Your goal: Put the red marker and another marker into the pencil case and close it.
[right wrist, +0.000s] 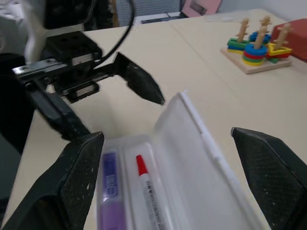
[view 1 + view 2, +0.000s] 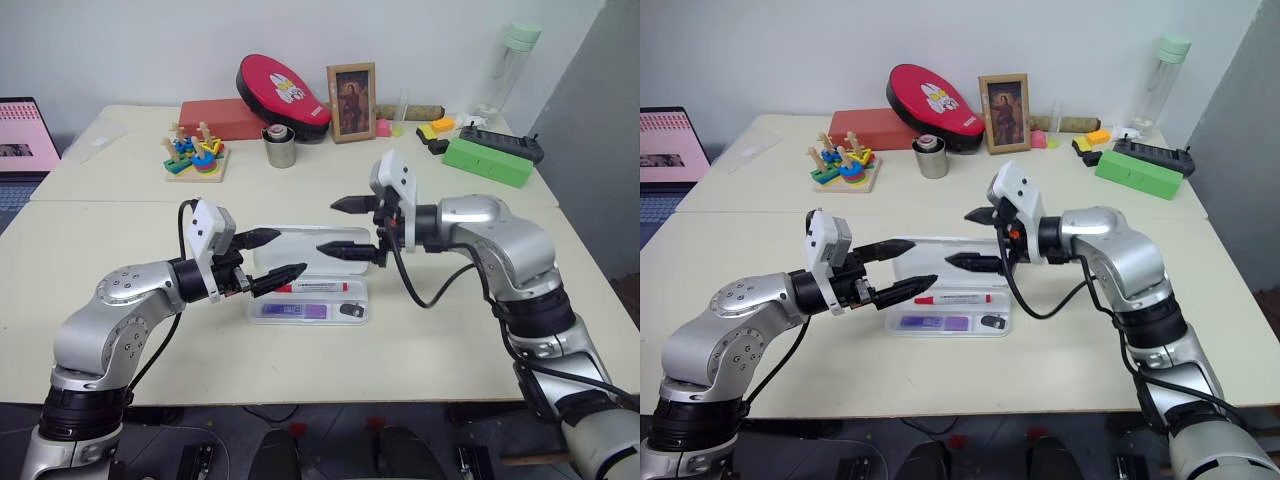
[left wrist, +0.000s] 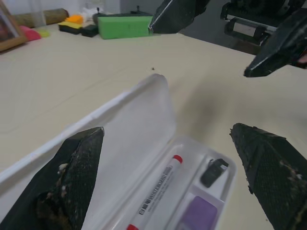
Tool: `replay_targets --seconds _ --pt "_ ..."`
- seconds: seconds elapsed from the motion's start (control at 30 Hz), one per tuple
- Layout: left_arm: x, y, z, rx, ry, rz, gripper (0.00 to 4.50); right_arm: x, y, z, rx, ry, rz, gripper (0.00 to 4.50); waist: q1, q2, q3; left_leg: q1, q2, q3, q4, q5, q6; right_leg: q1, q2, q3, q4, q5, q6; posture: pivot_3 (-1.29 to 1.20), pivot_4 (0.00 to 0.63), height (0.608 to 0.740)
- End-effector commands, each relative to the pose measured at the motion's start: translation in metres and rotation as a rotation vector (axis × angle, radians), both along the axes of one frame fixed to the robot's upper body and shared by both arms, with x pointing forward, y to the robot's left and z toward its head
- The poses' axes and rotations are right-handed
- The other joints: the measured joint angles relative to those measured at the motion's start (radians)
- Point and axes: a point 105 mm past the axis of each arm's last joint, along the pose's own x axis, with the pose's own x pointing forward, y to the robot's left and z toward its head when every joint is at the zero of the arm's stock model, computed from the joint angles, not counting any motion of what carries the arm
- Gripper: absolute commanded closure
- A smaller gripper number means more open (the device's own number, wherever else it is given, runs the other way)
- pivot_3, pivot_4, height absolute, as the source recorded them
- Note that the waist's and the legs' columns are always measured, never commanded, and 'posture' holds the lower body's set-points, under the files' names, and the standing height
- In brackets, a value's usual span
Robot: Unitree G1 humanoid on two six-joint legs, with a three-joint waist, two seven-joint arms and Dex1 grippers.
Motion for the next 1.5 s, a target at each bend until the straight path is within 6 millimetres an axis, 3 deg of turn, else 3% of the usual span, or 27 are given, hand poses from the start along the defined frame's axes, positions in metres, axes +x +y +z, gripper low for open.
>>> replay_targets --seconds 0.03,0.07,0.2,0.37,0.7,1.13,1.5 --pt "0.006 0.011 0.025 -0.051 -0.087 0.071 0.0 0.042 -0.001 0.014 -0.007 -0.041 -0.194 0.04 0.0 0.0 0.0 0.0 0.0 0.0 0.0 0.0 0.0 0.0 0.0 0.0 0.001 0.0 0.0 0.0 0.15 0.74" --pt "0.007 0.014 0.029 -0.064 -0.098 0.092 0.0 0.049 -0.001 0.012 -0.024 -0.037 -0.224 0.04 -0.001 0.0 0.0 0.0 0.0 0.0 0.0 0.0 0.0 0.0 0.0 0.0 0.001 0.0 0.0 0.0 0.15 0.74" --pt "0.009 0.021 0.038 -0.099 -0.119 0.141 0.0 0.072 -0.001 0.003 -0.086 -0.051 -0.327 0.78 0.001 0.0 0.0 0.0 0.0 0.0 -0.001 0.0 0.0 -0.001 0.0 0.0 0.0 0.0 0.0 0.0 0.15 0.74" --pt "0.006 0.027 0.04 -0.108 -0.114 0.171 0.0 0.074 0.003 -0.006 -0.107 -0.039 -0.323 1.85 0.0 0.0 0.0 -0.002 0.0 0.0 -0.002 0.0 0.0 -0.002 0.0 -0.001 0.0 0.0 -0.001 0.0 0.15 0.74" --pt "0.004 0.032 0.038 -0.099 -0.101 0.188 0.0 0.067 0.007 -0.019 -0.18 -0.043 -0.266 4.48 -0.002 0.0 0.0 -0.001 0.0 0.0 -0.001 0.0 0.0 -0.001 0.0 -0.001 0.001 0.0 0.0 0.0 0.15 0.74" --pt "-0.004 0.023 0.037 -0.069 -0.072 0.093 0.0 0.041 0.014 -0.032 -0.228 -0.036 -0.124 4.48 -0.002 0.0 0.0 -0.001 0.0 0.0 -0.002 0.0 0.0 -0.001 0.0 -0.001 0.001 0.0 -0.001 0.0 0.15 0.74" --pt "-0.028 0.024 0.018 0.023 0.019 -0.003 0.0 -0.012 0.02 -0.06 -0.309 -0.014 0.101 4.48 -0.002 -0.001 -0.001 0.0 0.0 0.0 -0.001 0.0 0.0 -0.001 0.0 -0.001 0.001 0.0 0.0 0.0 0.15 0.74"
